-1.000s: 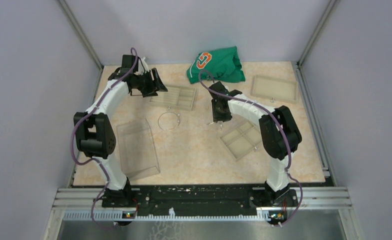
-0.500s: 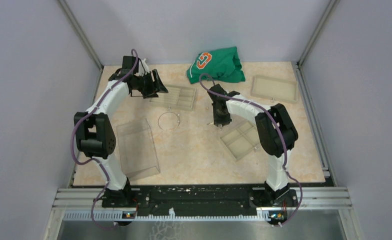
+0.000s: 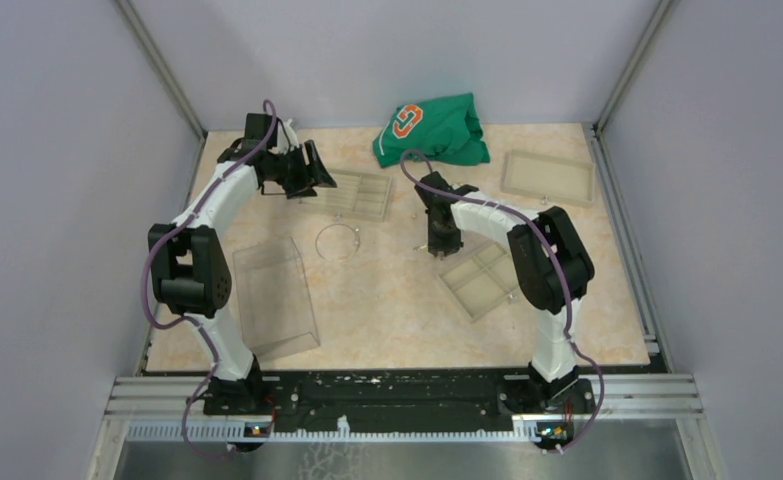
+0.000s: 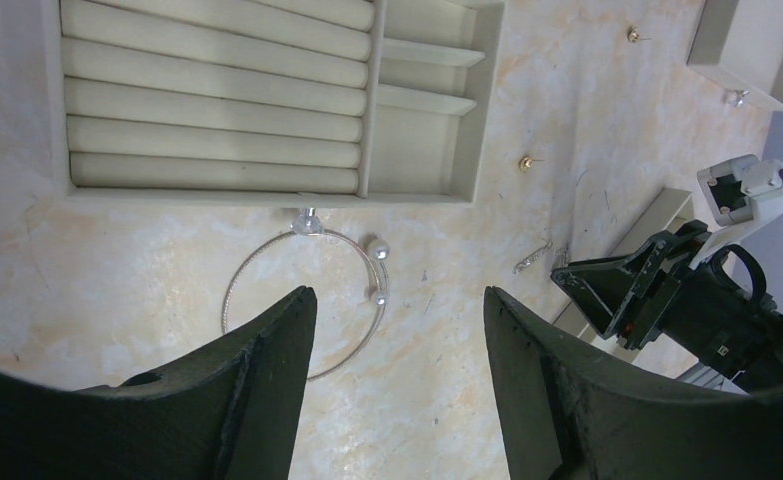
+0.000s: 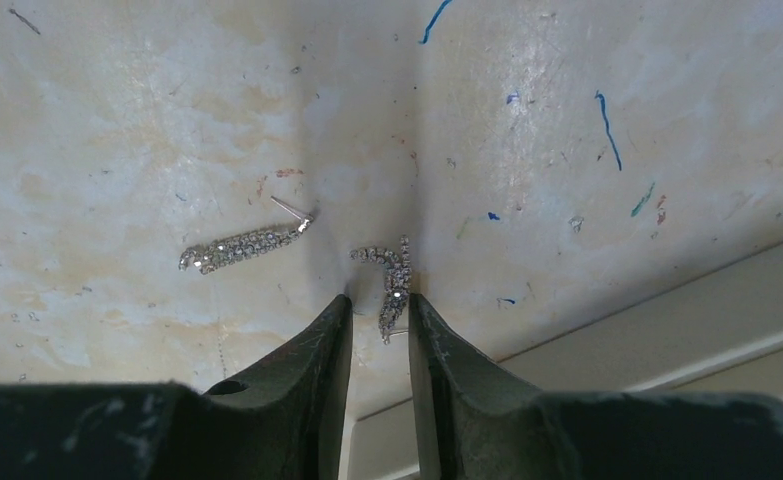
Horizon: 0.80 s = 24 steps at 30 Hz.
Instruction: Organize the mixed jewelry
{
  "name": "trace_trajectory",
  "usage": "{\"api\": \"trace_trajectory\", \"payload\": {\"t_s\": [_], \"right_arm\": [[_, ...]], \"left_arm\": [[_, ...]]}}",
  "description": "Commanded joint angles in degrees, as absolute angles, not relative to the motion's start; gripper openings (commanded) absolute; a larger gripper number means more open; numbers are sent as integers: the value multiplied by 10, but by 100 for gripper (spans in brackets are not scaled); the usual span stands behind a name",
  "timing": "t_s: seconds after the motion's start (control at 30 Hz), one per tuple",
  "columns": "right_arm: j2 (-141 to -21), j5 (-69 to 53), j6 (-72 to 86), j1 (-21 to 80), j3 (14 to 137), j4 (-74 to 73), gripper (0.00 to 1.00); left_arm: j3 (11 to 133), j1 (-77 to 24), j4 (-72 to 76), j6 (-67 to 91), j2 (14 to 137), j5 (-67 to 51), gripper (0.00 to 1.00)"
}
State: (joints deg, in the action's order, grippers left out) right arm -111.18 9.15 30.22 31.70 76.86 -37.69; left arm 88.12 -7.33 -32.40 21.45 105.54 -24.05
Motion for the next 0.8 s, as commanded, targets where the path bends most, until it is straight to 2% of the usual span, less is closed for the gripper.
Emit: {"api": "trace_trajectory", "payload": {"t_s": [0.0, 0.17, 0.43, 0.77], "right_arm": [[-1113, 105, 313, 315, 756, -366, 26], [-1112, 105, 315, 316, 751, -365, 19], [-1105, 107, 316, 316, 753, -366, 0], [-1072, 104, 317, 316, 757, -358, 0]], "left_arm": [[877, -71, -317, 221, 1048, -250, 69], [878, -70, -317, 221, 1049, -251, 69], [877, -70, -317, 221, 1050, -252, 69], [878, -70, -318, 219, 1054, -259, 70]]}}
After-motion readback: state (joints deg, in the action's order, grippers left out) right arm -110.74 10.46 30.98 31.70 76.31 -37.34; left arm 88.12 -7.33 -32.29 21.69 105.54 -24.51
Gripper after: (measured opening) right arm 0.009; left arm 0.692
